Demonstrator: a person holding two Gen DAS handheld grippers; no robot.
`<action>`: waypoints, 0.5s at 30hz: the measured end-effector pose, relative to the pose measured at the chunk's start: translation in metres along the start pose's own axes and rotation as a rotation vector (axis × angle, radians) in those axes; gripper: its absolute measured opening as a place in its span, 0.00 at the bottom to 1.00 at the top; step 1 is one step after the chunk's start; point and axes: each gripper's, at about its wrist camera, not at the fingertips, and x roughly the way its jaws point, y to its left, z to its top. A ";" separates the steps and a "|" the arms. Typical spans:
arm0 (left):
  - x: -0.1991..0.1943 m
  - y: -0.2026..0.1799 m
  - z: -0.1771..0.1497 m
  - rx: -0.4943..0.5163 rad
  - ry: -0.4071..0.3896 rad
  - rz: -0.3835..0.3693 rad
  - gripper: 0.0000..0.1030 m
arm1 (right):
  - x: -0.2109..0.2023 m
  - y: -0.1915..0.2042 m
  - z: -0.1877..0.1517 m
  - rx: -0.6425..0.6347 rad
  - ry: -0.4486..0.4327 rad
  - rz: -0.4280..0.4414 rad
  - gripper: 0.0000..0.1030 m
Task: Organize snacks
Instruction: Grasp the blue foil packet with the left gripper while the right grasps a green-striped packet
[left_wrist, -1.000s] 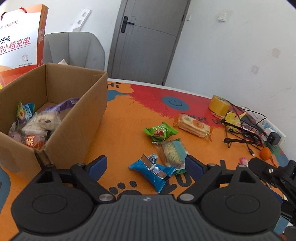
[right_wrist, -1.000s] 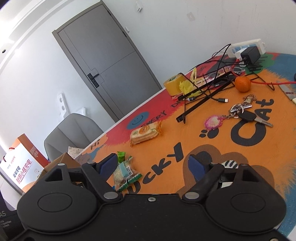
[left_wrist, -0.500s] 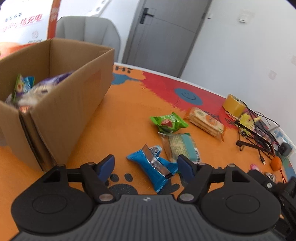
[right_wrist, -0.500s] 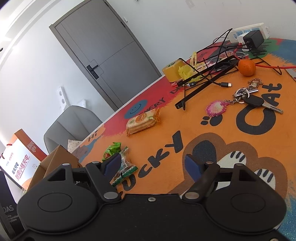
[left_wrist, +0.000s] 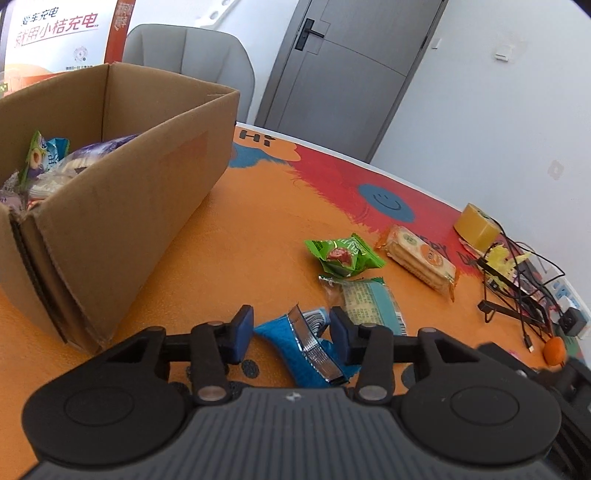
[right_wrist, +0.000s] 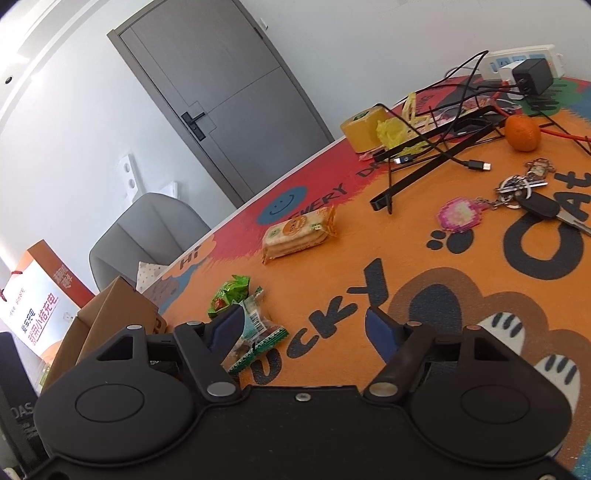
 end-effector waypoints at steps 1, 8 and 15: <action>-0.001 0.002 0.000 -0.002 0.001 -0.006 0.41 | 0.002 0.002 0.000 -0.001 0.006 0.002 0.70; -0.017 0.009 0.005 -0.008 -0.036 -0.055 0.40 | 0.018 0.018 -0.002 -0.046 0.038 0.007 0.70; -0.037 0.014 0.018 -0.010 -0.128 -0.087 0.40 | 0.031 0.033 -0.002 -0.105 0.065 -0.007 0.70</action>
